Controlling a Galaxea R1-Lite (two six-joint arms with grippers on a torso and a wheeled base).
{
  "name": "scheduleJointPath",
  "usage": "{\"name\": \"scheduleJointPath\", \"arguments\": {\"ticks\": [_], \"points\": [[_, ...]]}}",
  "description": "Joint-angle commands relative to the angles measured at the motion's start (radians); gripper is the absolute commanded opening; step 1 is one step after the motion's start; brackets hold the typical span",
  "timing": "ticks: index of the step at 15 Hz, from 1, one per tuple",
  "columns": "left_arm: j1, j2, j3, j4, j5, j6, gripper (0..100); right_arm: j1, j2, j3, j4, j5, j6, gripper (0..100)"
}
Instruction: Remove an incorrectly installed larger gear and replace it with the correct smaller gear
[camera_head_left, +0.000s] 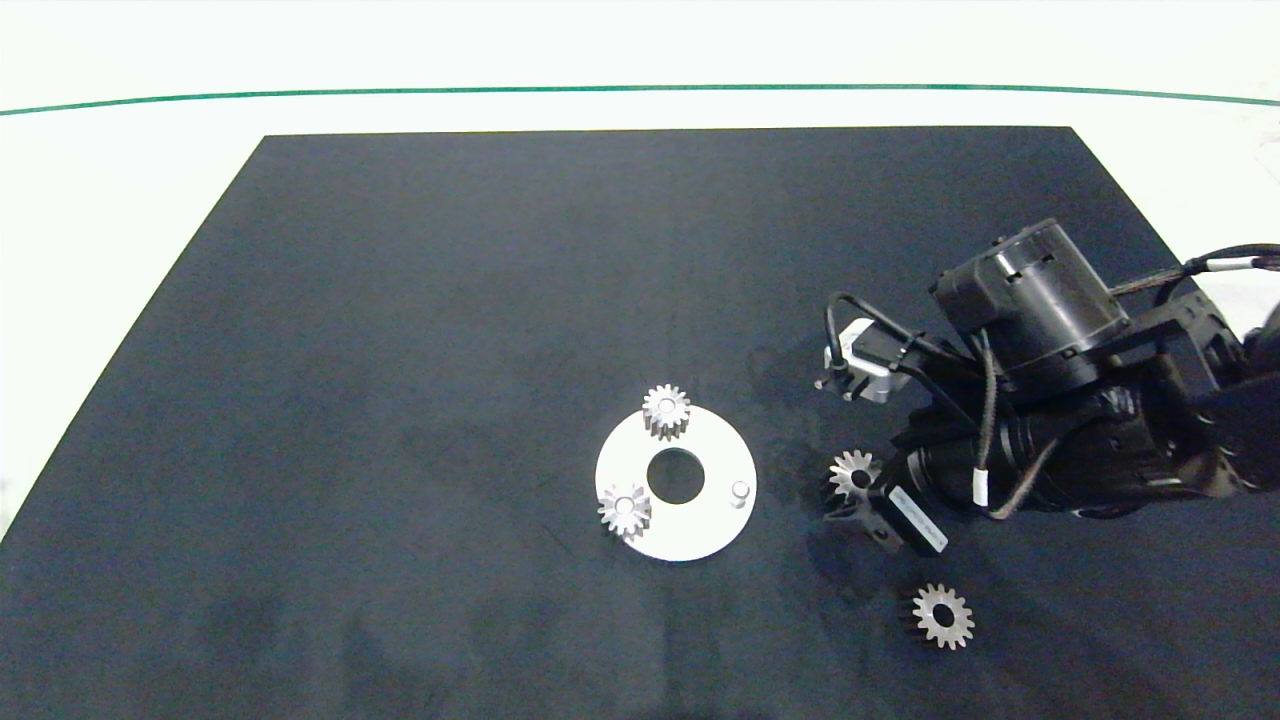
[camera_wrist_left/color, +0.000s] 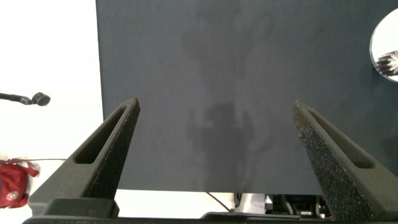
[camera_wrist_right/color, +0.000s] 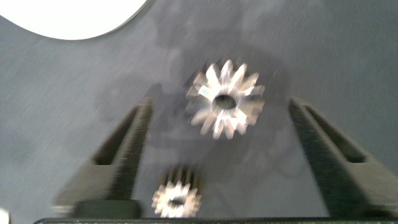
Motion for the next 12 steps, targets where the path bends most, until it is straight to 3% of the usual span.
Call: {"name": "scheduleJointPath", "arguments": {"ticks": [1,4,7,8,12], "points": [[0.0,0.0,0.002,0.006,0.001,0.01,100,0.06,-0.152,0.139,0.001,-0.004,-0.007,100],[0.002,0.0,0.002,0.006,0.001,0.016,100,0.085,-0.178,0.26,-0.035,-0.003,-0.005,100],[0.0,-0.015,0.003,0.006,-0.002,0.019,100,0.082,-0.171,0.412,-0.229,-0.006,-0.002,100],[0.0,-0.015,0.005,0.006,-0.002,0.024,100,0.08,-0.169,0.444,-0.268,-0.008,-0.003,100],[0.0,-0.015,0.008,0.006,-0.002,0.025,100,0.082,-0.163,0.464,-0.275,-0.004,-0.007,100]]}}
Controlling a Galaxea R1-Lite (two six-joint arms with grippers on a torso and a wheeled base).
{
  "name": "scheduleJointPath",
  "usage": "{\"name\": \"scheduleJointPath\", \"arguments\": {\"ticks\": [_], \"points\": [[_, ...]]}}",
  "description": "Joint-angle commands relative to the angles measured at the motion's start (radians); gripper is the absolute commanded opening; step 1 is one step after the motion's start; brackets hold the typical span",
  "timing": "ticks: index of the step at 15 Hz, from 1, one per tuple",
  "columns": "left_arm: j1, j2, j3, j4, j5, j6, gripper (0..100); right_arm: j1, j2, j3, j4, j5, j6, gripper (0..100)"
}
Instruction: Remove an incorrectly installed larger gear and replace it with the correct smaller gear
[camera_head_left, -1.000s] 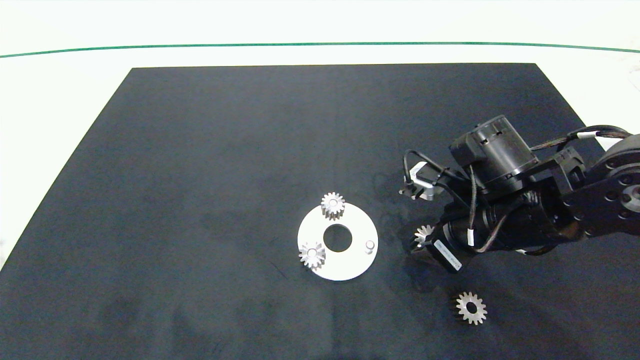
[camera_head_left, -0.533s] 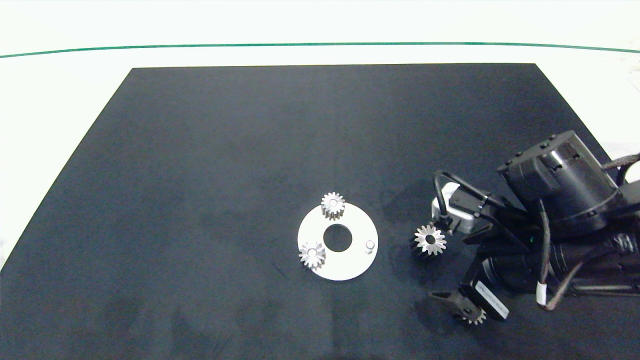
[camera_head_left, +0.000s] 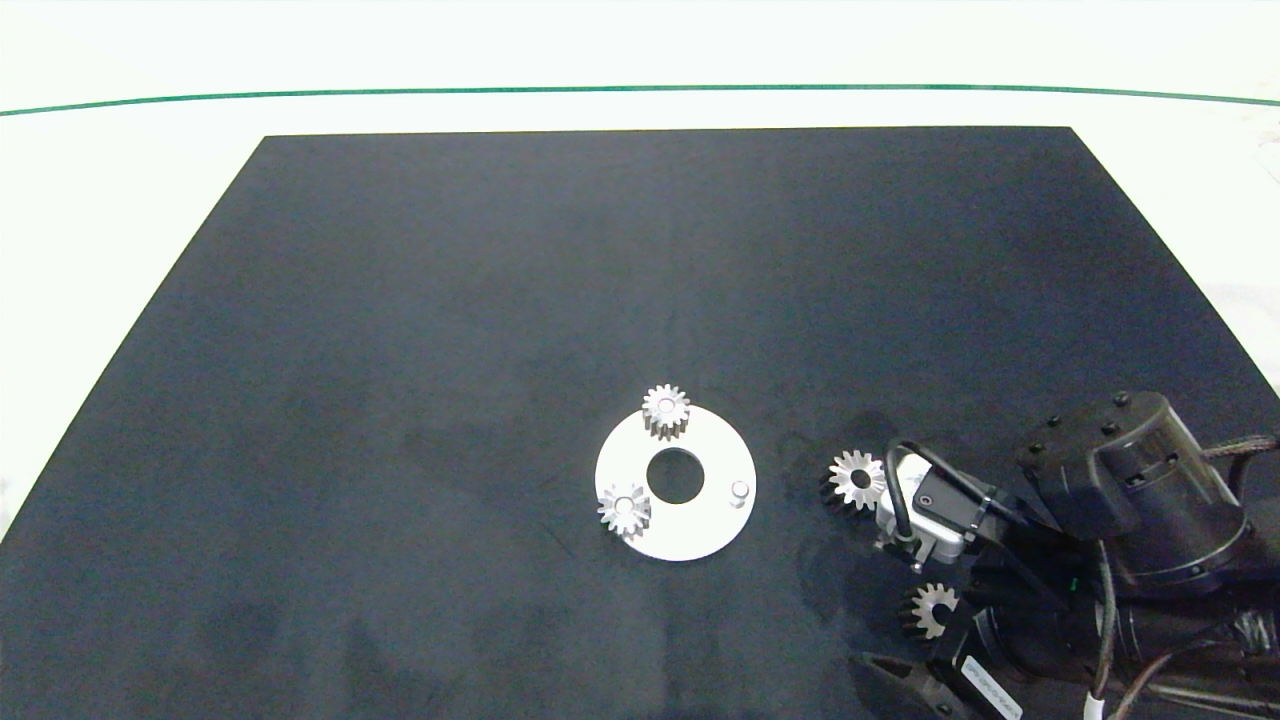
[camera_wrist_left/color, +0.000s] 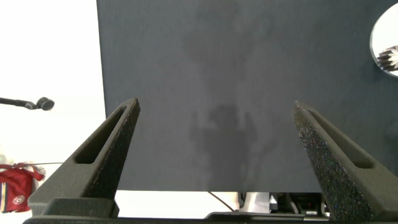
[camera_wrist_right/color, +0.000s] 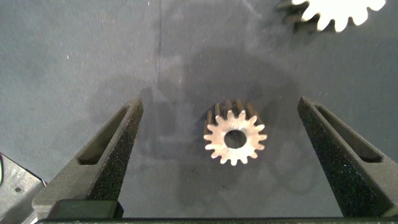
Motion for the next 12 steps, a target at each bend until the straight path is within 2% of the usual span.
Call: {"name": "scheduleJointPath", "arguments": {"ticks": [1,8,9,10,12], "points": [[0.0,0.0,0.002,0.005,0.001,0.0,100,-0.001,0.004,0.019,0.001,-0.001,-0.006,100],[0.0,0.0,0.002,0.005,0.001,0.0,100,-0.01,0.004,0.035,0.023,-0.004,-0.01,86],[0.0,0.0,0.002,0.005,0.001,0.0,100,-0.021,0.004,0.033,0.032,-0.004,-0.019,83],[0.0,0.0,0.002,0.005,0.001,0.0,100,-0.033,0.004,0.032,0.037,-0.006,-0.042,82],[0.0,0.0,0.002,0.005,0.001,0.0,100,-0.054,0.018,0.032,0.041,-0.006,-0.053,77]]}}
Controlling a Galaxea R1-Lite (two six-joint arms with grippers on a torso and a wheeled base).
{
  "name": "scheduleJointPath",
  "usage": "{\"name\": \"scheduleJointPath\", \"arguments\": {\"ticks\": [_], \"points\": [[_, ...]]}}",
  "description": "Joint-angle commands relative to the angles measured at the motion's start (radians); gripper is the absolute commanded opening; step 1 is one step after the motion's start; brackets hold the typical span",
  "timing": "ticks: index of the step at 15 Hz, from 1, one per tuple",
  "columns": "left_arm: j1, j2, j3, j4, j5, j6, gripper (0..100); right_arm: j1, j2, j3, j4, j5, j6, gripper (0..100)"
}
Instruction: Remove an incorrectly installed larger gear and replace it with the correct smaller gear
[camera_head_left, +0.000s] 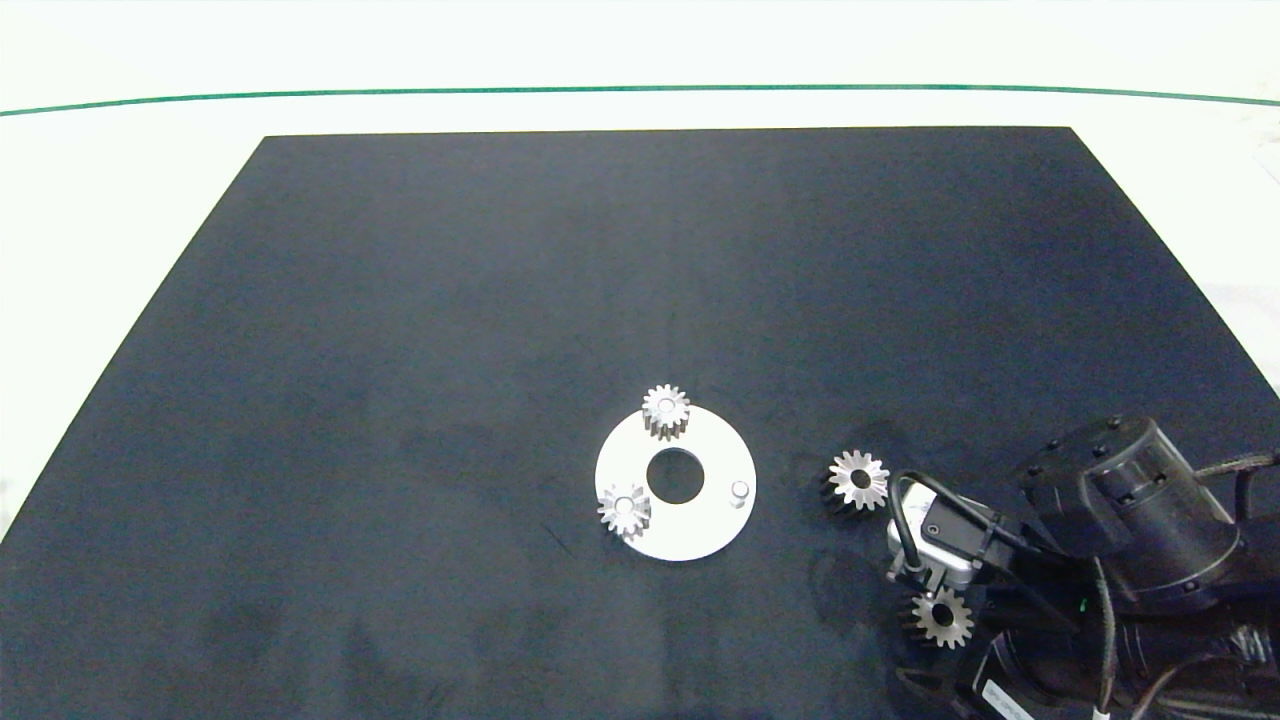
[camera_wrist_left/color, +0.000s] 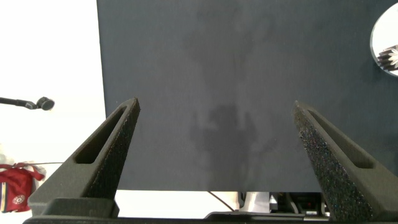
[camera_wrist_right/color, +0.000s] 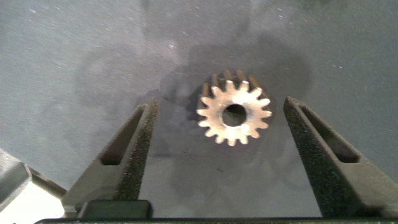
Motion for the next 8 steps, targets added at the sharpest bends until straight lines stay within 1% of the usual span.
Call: {"name": "scheduleJointPath", "arguments": {"ticks": [1,8], "points": [[0.0,0.002,0.0,0.005,0.001,0.001,100,-0.029,0.022,-0.002,0.004,-0.001,-0.007,76],[0.0,0.002,0.0,0.005,0.001,0.002,100,-0.043,0.048,-0.018,-0.007,0.004,-0.004,62]]}}
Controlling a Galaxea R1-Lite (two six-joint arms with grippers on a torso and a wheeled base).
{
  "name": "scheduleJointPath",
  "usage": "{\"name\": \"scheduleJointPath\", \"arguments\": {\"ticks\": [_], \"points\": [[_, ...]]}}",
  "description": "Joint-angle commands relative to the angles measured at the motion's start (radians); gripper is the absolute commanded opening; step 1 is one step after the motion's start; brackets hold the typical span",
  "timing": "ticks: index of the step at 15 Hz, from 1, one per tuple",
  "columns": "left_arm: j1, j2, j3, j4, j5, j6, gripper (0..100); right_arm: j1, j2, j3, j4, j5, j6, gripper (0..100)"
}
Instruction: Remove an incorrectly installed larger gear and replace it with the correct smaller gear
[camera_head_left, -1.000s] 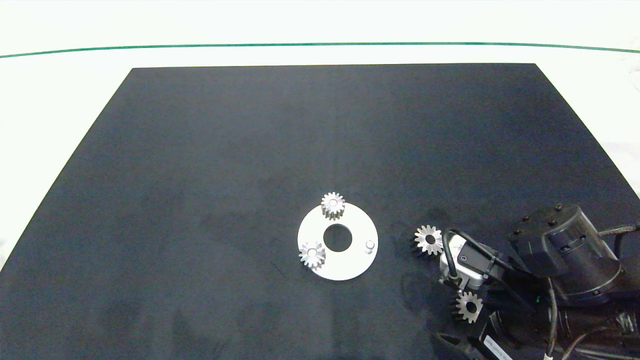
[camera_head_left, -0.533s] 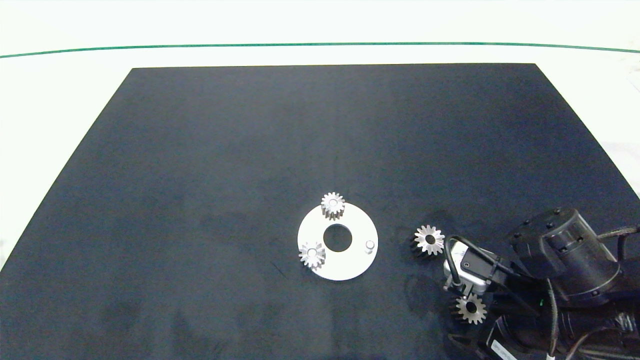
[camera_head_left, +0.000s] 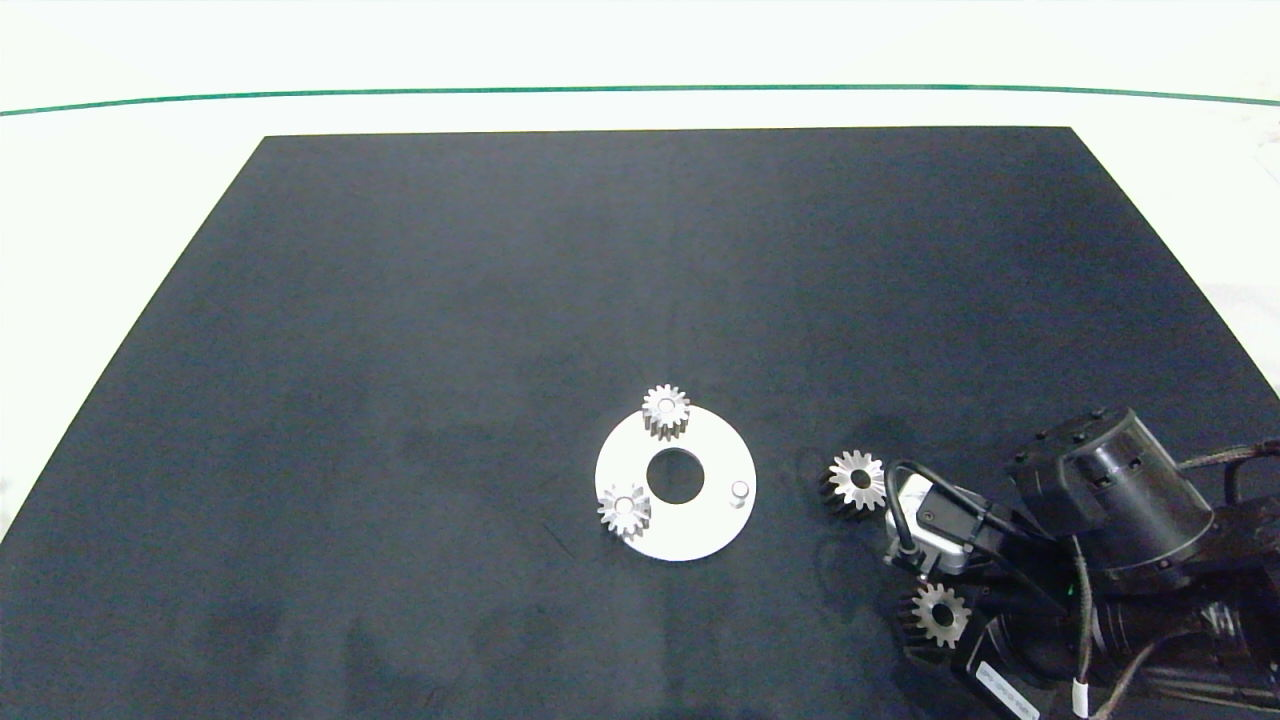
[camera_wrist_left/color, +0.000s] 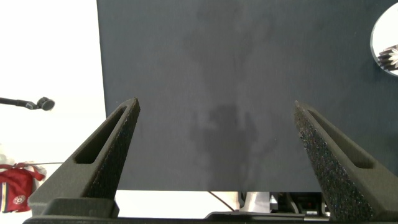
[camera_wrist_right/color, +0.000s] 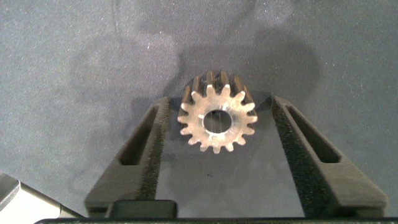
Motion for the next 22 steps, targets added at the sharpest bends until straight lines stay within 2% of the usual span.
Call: {"name": "scheduleJointPath", "arguments": {"ticks": [1,11,13,15,18,20,21,22], "points": [[0.0,0.002,0.0,0.005,0.001,0.001,100,0.001,0.016,-0.012,-0.001,0.001,0.0,59],[0.0,0.002,0.001,0.005,-0.001,0.01,100,0.005,0.016,-0.009,0.015,-0.002,-0.006,40],[-0.001,0.002,0.001,0.005,-0.001,0.01,100,0.004,0.015,-0.012,0.045,-0.004,-0.008,35],[0.0,0.002,0.003,0.005,-0.001,0.01,100,0.005,0.01,-0.018,0.045,-0.004,-0.009,31],[-0.001,0.002,0.003,0.005,-0.001,0.01,100,0.007,0.01,-0.108,0.048,-0.005,-0.017,28],[-0.006,0.002,0.003,0.005,-0.001,0.012,100,0.016,0.016,-0.165,0.052,-0.005,-0.048,28],[-0.01,0.002,0.004,0.005,-0.001,0.012,100,0.027,0.018,-0.191,0.059,-0.007,-0.051,28],[-0.01,0.002,0.006,0.005,-0.001,0.012,100,0.03,0.03,-0.242,0.105,-0.01,-0.052,28]]}}
